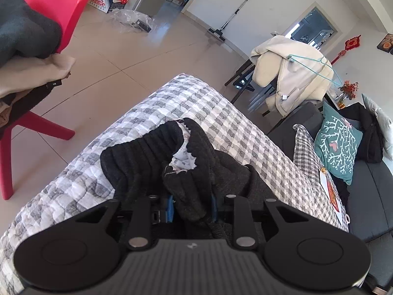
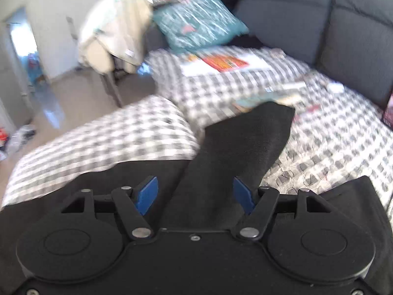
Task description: Fold clothes
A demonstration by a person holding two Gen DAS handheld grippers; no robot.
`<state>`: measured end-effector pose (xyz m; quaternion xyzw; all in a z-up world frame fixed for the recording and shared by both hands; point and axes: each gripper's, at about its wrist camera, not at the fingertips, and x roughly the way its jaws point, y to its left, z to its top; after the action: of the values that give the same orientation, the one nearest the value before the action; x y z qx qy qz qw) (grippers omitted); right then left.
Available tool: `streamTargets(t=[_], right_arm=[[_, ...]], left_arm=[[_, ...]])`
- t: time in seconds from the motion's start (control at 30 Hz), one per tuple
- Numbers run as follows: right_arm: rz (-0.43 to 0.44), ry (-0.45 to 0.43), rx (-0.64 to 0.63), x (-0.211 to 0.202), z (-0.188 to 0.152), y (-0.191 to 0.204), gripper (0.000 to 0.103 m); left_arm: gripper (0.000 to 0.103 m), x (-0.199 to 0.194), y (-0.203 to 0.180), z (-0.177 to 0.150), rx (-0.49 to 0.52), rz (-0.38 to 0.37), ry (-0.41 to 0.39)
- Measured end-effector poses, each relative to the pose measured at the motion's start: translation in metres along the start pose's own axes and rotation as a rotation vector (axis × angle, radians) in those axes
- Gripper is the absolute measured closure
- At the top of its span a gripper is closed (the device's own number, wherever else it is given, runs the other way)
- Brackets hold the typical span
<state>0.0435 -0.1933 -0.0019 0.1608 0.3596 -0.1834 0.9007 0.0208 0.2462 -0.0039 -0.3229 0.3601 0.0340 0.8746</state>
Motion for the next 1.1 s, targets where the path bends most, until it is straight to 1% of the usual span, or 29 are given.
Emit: streamTargets(t=[0.1, 0.2, 0.23, 0.27, 0.3, 0.33, 0.4, 0.5, 0.53, 0.57, 0.7, 0.8, 0.93, 1.0, 1.1], right_arm=[[-0.041, 0.068, 0.03, 0.037, -0.003, -0.003, 0.035], [-0.045, 0.081, 0.076, 0.049, -0.01, -0.014, 0.037], [-0.022, 0.079, 0.098, 0.049, -0.011, -0.019, 0.047], [0.025, 0.07, 0.119, 0.048, -0.013, -0.026, 0.075], [0.077, 0.066, 0.14, 0.048, -0.013, -0.032, 0.09], [0.109, 0.061, 0.165, 0.045, -0.014, -0.037, 0.095], [0.14, 0.038, 0.192, 0.034, -0.012, -0.045, 0.097], [0.189, -0.047, 0.261, -0.006, -0.009, -0.066, 0.097], [0.191, -0.068, 0.267, -0.013, -0.006, -0.069, 0.097], [0.192, -0.108, 0.274, -0.029, -0.003, -0.076, 0.097], [0.209, -0.217, 0.319, -0.088, 0.001, -0.098, 0.097], [0.231, -0.268, 0.312, -0.119, -0.005, -0.106, 0.098], [0.254, -0.286, 0.276, -0.151, -0.022, -0.112, 0.098], [0.248, -0.261, 0.24, -0.163, -0.036, -0.113, 0.098], [0.229, -0.19, 0.22, -0.166, -0.057, -0.118, 0.098]], left_arm=[[0.077, 0.001, 0.004, 0.003, -0.02, -0.013, 0.017], [0.078, 0.002, 0.006, 0.005, -0.034, -0.021, 0.026], [0.079, 0.002, 0.007, 0.005, -0.037, -0.024, 0.027], [0.08, 0.001, 0.007, 0.006, -0.043, -0.031, 0.028], [0.08, 0.0, 0.007, 0.007, -0.05, -0.038, 0.029], [0.081, -0.002, 0.008, 0.008, -0.062, -0.049, 0.031], [0.082, -0.006, 0.012, 0.013, -0.097, -0.079, 0.037], [0.083, -0.014, 0.016, 0.02, -0.132, -0.118, 0.024], [0.083, -0.017, 0.017, 0.023, -0.14, -0.128, 0.018], [0.084, -0.019, 0.019, 0.026, -0.152, -0.138, 0.014], [0.084, -0.025, 0.031, 0.036, -0.212, -0.18, 0.019], [0.085, -0.032, 0.038, 0.042, -0.236, -0.204, 0.021], [0.085, -0.043, 0.048, 0.048, -0.244, -0.223, 0.021], [0.085, -0.045, 0.054, 0.048, -0.242, -0.216, 0.034], [0.085, -0.043, 0.059, 0.045, -0.207, -0.163, 0.053]])
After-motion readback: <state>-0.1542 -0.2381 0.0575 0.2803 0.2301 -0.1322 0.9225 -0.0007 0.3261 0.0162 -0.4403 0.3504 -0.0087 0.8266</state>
